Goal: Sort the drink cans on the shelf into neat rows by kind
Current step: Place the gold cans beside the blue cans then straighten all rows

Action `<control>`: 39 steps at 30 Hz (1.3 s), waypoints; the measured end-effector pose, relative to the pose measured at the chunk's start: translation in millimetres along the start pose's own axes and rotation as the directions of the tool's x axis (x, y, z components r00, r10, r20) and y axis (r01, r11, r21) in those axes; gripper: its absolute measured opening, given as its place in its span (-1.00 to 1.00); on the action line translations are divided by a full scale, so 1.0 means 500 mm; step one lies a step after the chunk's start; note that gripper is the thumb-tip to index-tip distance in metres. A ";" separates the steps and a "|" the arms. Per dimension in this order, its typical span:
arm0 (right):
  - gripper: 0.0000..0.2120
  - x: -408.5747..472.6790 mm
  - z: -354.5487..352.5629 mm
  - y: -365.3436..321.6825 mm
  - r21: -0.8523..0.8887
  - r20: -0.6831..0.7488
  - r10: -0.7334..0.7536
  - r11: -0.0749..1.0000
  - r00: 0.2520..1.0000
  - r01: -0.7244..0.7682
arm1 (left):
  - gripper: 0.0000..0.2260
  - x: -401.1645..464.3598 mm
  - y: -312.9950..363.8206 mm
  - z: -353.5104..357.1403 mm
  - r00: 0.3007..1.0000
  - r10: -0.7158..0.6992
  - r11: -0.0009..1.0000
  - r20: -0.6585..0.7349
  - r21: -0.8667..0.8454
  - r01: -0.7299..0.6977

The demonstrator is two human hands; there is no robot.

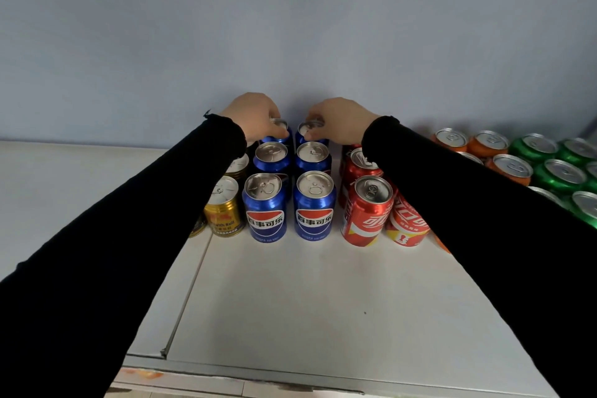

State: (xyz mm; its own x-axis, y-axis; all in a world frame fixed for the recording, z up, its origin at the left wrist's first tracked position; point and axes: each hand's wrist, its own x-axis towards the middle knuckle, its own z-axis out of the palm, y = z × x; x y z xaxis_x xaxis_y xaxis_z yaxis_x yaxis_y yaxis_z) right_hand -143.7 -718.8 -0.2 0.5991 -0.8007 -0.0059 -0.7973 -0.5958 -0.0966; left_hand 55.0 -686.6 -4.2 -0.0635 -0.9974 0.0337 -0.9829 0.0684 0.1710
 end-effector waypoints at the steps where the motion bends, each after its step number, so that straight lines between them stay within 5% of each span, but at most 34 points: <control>1: -0.60 0.001 0.002 0.001 0.000 -0.005 0.004 1.000 1.000 -0.004 | -0.63 -0.001 0.001 0.002 1.000 0.006 1.000 -0.015 0.012 -0.006; 7: -0.55 -0.006 0.013 0.007 0.034 -0.028 0.061 0.998 0.998 -0.060 | -0.54 -0.001 0.014 0.010 1.000 -0.002 0.999 0.004 0.040 0.002; 10: -0.49 -0.050 -0.015 0.033 0.186 -0.085 0.081 0.980 0.993 -0.064 | -0.40 -0.021 0.029 -0.004 0.999 -0.040 0.999 -0.020 -0.002 0.040; 15: -0.64 -0.215 -0.063 0.113 0.287 -0.257 0.125 0.957 0.958 -0.048 | -0.52 -0.098 0.144 -0.013 0.971 0.153 0.971 -0.185 -0.155 -0.182; 20: -0.65 -0.368 -0.029 0.140 0.224 -0.161 0.132 0.970 0.978 -0.094 | -0.58 -0.175 0.266 0.019 0.933 0.338 0.920 -0.122 -0.165 -0.354; 26: -0.51 -0.422 0.029 0.139 0.026 -0.123 0.102 0.995 0.987 -0.099 | -0.52 -0.201 0.300 0.060 0.931 0.365 0.922 -0.031 -0.128 -0.365; 34: -0.56 -0.421 0.038 0.161 0.152 -0.084 0.044 0.988 0.995 -0.031 | -0.72 -0.212 0.313 0.047 0.915 0.401 0.914 0.041 -0.083 -0.397; 39: -0.51 -0.420 0.028 0.169 0.206 -0.036 -0.032 0.978 0.999 0.039 | -0.67 -0.209 0.300 0.045 0.918 0.393 0.919 0.055 -0.060 -0.390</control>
State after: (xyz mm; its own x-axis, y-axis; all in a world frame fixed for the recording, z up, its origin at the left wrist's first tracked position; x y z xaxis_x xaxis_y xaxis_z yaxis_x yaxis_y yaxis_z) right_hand -336.0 -600.2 -21.0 0.6212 -0.7829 0.0329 -0.7412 -0.6007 -0.2996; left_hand -89.7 -572.5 -4.0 -0.4540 -0.8899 0.0439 -0.8682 0.4529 0.2030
